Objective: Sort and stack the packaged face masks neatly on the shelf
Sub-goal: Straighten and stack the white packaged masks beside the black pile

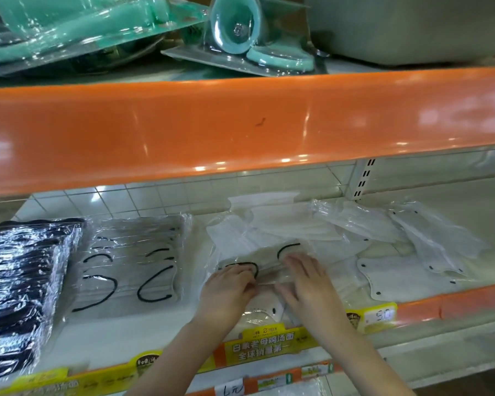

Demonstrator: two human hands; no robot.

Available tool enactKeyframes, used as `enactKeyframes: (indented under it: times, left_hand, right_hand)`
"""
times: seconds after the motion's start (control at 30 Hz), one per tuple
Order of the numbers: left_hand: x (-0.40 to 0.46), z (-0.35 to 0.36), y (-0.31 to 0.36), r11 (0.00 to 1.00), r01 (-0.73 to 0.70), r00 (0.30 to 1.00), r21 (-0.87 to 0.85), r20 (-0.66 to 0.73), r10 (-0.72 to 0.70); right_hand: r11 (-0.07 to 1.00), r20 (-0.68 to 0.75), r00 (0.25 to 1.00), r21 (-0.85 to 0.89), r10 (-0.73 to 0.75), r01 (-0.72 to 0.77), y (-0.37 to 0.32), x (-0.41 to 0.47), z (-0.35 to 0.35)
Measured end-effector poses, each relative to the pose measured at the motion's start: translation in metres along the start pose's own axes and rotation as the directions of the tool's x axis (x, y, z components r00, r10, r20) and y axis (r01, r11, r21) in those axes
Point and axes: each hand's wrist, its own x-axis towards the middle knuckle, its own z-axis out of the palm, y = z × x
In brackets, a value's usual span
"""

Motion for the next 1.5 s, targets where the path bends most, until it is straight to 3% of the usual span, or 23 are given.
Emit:
enactKeyframes:
  times: [0.1, 0.17, 0.37, 0.57, 0.67, 0.83, 0.93, 1.13, 1.3, 1.5]
  left_hand:
    - [-0.001, -0.007, 0.004, 0.994, 0.071, 0.997, -0.089, 0.020, -0.069]
    - [-0.003, -0.009, 0.004, 0.990, 0.062, 0.998, -0.128, 0.029, -0.059]
    - [-0.007, -0.005, 0.000, 0.982, -0.050, 0.999, 0.183, 0.012, 0.048]
    - [0.004, -0.017, 0.008, 0.934, -0.065, 0.998, 0.351, 0.031, 0.058]
    - [-0.005, -0.038, -0.006, 0.949, -0.090, 0.981, 0.302, -0.139, 0.137]
    - [-0.023, -0.057, -0.052, 0.959, -0.128, 0.856, 0.253, -0.460, 0.236]
    - [-0.035, -0.074, -0.081, 0.953, -0.028, 0.849, 0.303, -0.496, 0.182]
    - [-0.070, -0.085, -0.137, 0.959, 0.053, 0.836, 0.278, -0.538, 0.110]
    - [-0.098, -0.073, -0.169, 0.968, 0.114, 0.830, 0.222, -0.558, 0.030]
    - [-0.113, -0.059, -0.183, 0.966, 0.151, 0.888, 0.210, -0.458, -0.039]
  right_hand:
    - [0.998, 0.212, 0.977, -0.042, -0.032, 0.042, 0.009, -0.009, 0.008]
    - [0.999, 0.169, 0.985, -0.030, -0.035, 0.040, 0.008, -0.008, 0.006]
    - [0.995, 0.025, 0.996, -0.060, -0.082, 0.084, 0.003, 0.000, -0.002]
    - [0.990, -0.122, 0.988, -0.119, -0.093, 0.079, -0.022, 0.011, -0.016]
    - [0.988, -0.107, 0.988, -0.116, -0.115, 0.102, -0.035, 0.019, -0.014]
    - [0.991, -0.081, 0.988, -0.025, -0.130, 0.129, -0.069, 0.038, -0.002]
    - [0.984, -0.002, 0.991, 0.110, -0.137, 0.137, -0.100, 0.052, 0.012]
    - [0.962, 0.074, 0.974, 0.190, -0.213, 0.196, -0.157, 0.060, 0.046]
    - [0.966, 0.170, 0.955, 0.133, -0.243, 0.222, -0.188, 0.048, 0.061]
    - [0.982, 0.235, 0.954, 0.027, -0.188, 0.187, -0.203, 0.034, 0.086]
